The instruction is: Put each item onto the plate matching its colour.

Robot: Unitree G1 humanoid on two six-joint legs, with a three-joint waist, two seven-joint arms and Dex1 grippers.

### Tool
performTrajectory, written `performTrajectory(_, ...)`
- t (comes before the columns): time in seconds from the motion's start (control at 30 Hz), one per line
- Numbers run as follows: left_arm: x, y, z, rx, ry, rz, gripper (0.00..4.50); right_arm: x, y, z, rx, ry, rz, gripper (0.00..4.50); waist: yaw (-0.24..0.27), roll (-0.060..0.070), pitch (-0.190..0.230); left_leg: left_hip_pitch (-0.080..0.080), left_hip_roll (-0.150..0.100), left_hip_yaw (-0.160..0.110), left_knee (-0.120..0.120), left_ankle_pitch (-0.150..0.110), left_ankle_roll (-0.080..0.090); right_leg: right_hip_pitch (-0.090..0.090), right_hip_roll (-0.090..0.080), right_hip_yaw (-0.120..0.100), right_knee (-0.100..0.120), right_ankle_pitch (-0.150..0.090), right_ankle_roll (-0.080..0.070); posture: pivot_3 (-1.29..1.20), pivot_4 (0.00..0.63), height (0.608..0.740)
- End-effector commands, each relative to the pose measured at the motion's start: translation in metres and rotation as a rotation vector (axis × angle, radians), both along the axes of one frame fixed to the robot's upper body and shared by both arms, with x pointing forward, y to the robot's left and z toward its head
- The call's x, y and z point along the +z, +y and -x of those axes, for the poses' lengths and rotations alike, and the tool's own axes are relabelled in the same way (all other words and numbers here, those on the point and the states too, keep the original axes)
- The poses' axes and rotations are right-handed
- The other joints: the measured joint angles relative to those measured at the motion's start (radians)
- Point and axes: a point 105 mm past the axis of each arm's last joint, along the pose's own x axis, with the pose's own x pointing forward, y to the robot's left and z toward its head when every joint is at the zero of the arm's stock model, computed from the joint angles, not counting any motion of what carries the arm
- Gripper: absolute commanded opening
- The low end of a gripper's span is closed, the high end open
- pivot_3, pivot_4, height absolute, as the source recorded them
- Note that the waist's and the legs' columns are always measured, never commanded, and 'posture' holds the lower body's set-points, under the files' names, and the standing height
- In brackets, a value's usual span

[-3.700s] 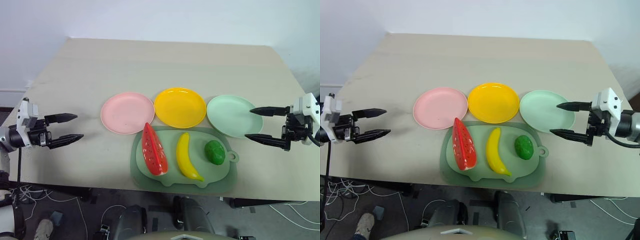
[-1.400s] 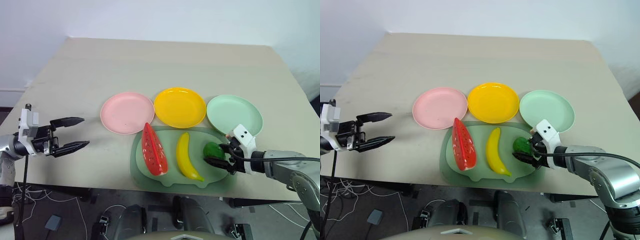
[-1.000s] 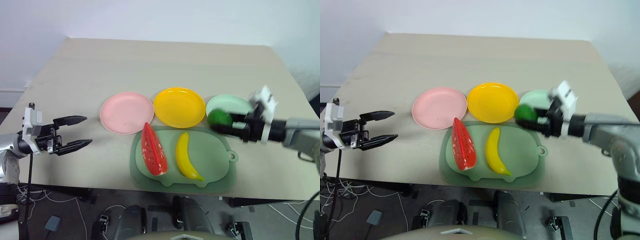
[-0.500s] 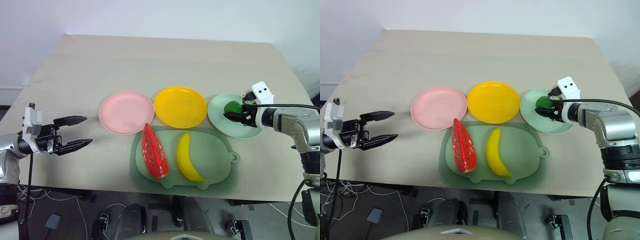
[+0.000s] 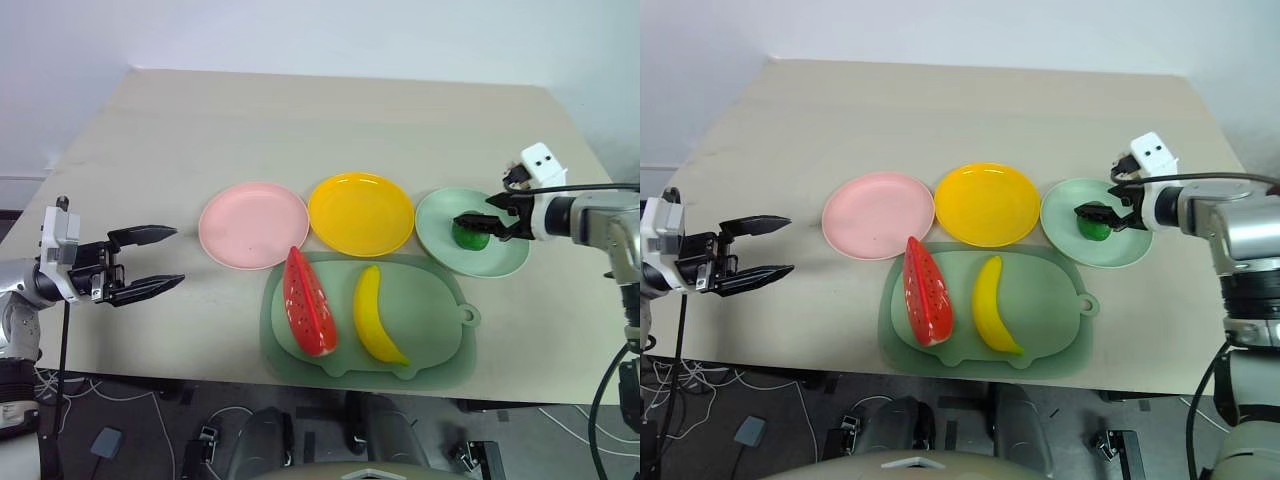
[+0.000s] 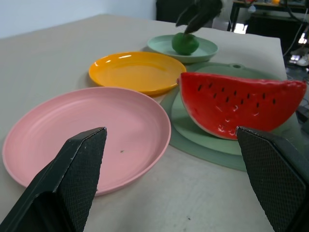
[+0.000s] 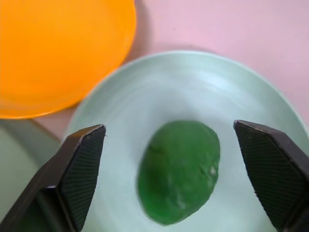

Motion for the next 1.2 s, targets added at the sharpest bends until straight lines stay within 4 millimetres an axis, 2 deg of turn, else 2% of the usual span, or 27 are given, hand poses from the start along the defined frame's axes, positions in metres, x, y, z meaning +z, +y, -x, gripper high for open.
performTrajectory(0.03, 0.010, 0.005, 0.002, 0.009, -0.036, -0.010, 4.50, 0.033, 0.051, 0.037, 0.192, 0.051, -0.137, 4.47, -0.001, 0.000, 0.000, 0.000, 0.000, 0.000, 0.000, 0.000, 0.000, 0.000, 0.000, 0.000, 0.000, 0.000, 0.000, 0.00, 0.150, 0.739)
performTrajectory(0.07, 0.010, 0.006, 0.002, 0.010, -0.036, -0.011, 4.50, 0.028, 0.069, 0.050, 0.254, 0.092, -0.152, 4.47, -0.001, 0.000, 0.000, 0.000, 0.001, -0.001, 0.000, 0.000, 0.000, 0.000, 0.000, 0.000, 0.000, 0.000, 0.000, 0.00, 0.150, 0.739)
performTrajectory(0.13, 0.010, 0.006, 0.002, 0.012, -0.035, -0.012, 4.50, 0.023, 0.087, 0.065, 0.307, 0.130, -0.158, 4.47, -0.001, -0.001, -0.001, 0.001, 0.002, -0.003, 0.000, 0.000, 0.000, 0.000, 0.001, -0.001, 0.001, 0.000, 0.000, 0.00, 0.150, 0.739)
performTrajectory(0.2, 0.009, 0.006, 0.002, 0.012, -0.035, -0.014, 4.50, 0.007, 0.112, 0.078, 0.382, 0.158, -0.170, 4.47, 0.001, -0.002, -0.001, 0.001, 0.003, -0.003, 0.001, -0.002, 0.003, 0.001, 0.000, -0.001, 0.001, 0.000, -0.001, 0.00, 0.150, 0.739)
performTrajectory(0.3, 0.009, 0.006, 0.002, 0.010, -0.034, -0.016, 4.50, -0.017, 0.136, 0.087, 0.400, 0.185, -0.180, 4.47, 0.005, -0.003, -0.002, 0.001, 0.003, -0.003, 0.002, -0.002, 0.003, 0.002, -0.001, -0.001, 0.001, 0.001, -0.001, 0.00, 0.150, 0.739)
performTrajectory(0.33, 0.009, 0.006, 0.002, 0.011, -0.036, -0.019, 4.50, -0.029, 0.139, 0.084, 0.347, 0.189, -0.145, 4.47, 0.005, -0.003, -0.002, 0.001, 0.002, -0.003, 0.002, 0.000, 0.001, 0.002, -0.001, -0.002, 0.001, 0.001, -0.001, 0.00, 0.150, 0.739)
performTrajectory(0.4, 0.009, 0.006, 0.001, 0.011, -0.040, -0.021, 4.50, -0.042, 0.144, 0.077, 0.265, 0.193, -0.149, 4.47, 0.001, -0.003, -0.002, 0.001, 0.001, -0.002, 0.003, 0.000, 0.000, 0.002, -0.002, -0.002, 0.001, 0.001, -0.001, 0.00, 0.150, 0.739)
performTrajectory(0.57, 0.009, 0.005, 0.001, 0.010, -0.040, -0.024, 4.50, -0.053, 0.148, 0.074, 0.187, 0.190, -0.104, 4.47, 0.000, -0.003, -0.002, 0.001, -0.002, -0.002, 0.004, 0.000, -0.001, 0.002, -0.002, -0.002, 0.003, 0.001, -0.001, 0.00, 0.150, 0.739)
performTrajectory(0.8, 0.008, 0.004, 0.002, 0.012, -0.038, -0.022, 4.50, -0.070, 0.155, 0.083, 0.162, 0.231, -0.077, 4.47, -0.001, -0.004, -0.002, 0.001, -0.001, -0.002, 0.004, 0.000, 0.000, 0.003, -0.001, -0.002, 0.003, 0.001, -0.001, 0.00, 0.150, 0.739)
performTrajectory(1.03, 0.005, 0.003, 0.003, 0.020, -0.040, -0.016, 4.50, -0.089, 0.151, 0.088, 0.120, 0.287, -0.017, 4.47, -0.001, -0.005, -0.004, 0.001, -0.001, -0.002, 0.004, -0.001, 0.001, 0.003, -0.001, -0.001, 0.003, 0.001, -0.001, 0.00, 0.150, 0.739)
performTrajectory(1.2, 0.004, 0.002, 0.003, 0.024, -0.042, -0.013, 4.50, -0.097, 0.146, 0.088, 0.105, 0.296, 0.045, 4.47, 0.000, -0.006, -0.005, 0.003, 0.000, -0.003, 0.004, -0.002, 0.004, 0.004, -0.001, -0.001, 0.003, 0.001, -0.001, 0.00, 0.150, 0.739)
